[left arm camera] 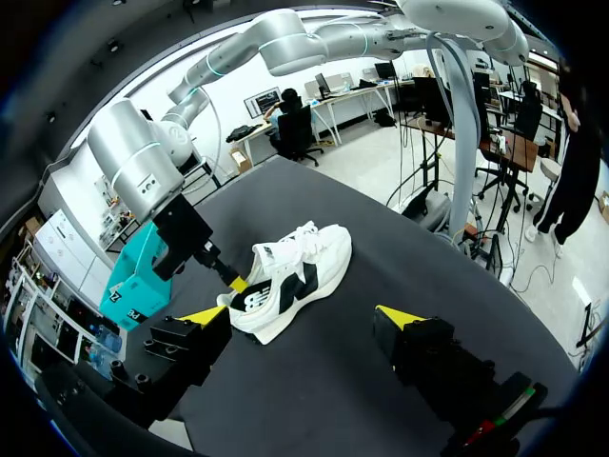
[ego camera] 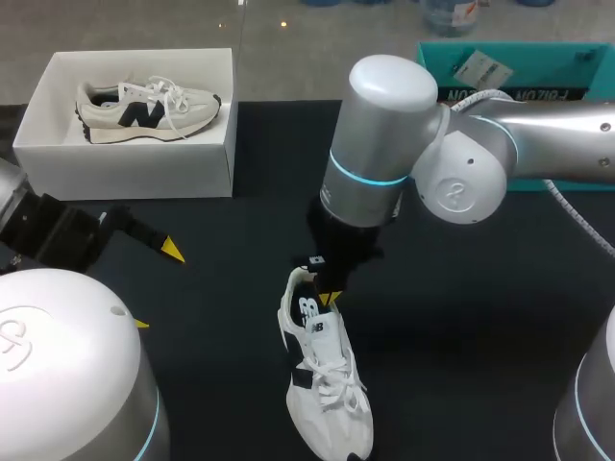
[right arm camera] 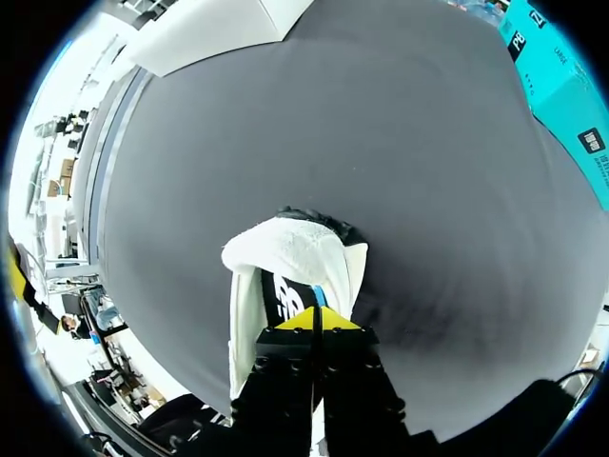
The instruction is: Take the shoe out of the shoebox, open the shoe tongue, remove and reinsert the insole, then place the shoe into the shoebox
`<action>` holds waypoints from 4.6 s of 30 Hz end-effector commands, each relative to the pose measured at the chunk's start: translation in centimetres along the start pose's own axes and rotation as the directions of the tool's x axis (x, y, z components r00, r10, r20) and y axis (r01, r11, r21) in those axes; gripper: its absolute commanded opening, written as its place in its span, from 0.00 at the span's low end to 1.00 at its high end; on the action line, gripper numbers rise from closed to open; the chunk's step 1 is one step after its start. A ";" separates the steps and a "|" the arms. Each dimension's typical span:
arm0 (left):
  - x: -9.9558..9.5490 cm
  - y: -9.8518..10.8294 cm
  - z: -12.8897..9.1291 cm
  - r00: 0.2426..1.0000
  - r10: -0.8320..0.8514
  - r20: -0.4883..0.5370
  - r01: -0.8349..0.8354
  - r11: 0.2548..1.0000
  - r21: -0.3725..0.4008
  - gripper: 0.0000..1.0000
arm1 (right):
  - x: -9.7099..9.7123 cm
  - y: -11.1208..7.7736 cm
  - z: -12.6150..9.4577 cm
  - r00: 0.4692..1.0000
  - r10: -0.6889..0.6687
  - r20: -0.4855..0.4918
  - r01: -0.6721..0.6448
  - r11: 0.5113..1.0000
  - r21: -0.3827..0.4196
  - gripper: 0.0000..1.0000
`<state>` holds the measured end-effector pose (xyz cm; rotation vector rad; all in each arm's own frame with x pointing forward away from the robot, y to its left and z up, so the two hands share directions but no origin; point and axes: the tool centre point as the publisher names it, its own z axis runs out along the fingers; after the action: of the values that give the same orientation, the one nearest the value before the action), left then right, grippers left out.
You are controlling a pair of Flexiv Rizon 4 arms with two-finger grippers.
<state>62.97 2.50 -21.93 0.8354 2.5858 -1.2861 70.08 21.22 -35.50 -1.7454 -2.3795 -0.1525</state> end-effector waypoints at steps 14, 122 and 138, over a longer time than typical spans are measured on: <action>0.0 0.0 0.0 1.000 0.000 -0.002 0.000 1.000 -0.003 1.00 | 0.5 0.2 -0.2 1.000 -0.009 0.029 0.009 1.000 -0.002 0.00; 0.0 0.0 0.0 1.000 0.000 -0.002 0.000 1.000 -0.003 1.00 | 2.5 -4.3 2.5 0.992 0.122 0.023 -0.124 0.971 0.203 0.29; 0.0 0.0 0.0 1.000 0.000 -0.002 0.000 1.000 -0.003 1.00 | 3.0 -3.6 2.6 0.995 0.102 0.020 -0.104 0.971 0.214 0.40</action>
<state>62.96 2.51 -21.93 0.8354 2.5858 -1.2860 65.35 23.03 -37.13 -1.7651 -2.2076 0.1145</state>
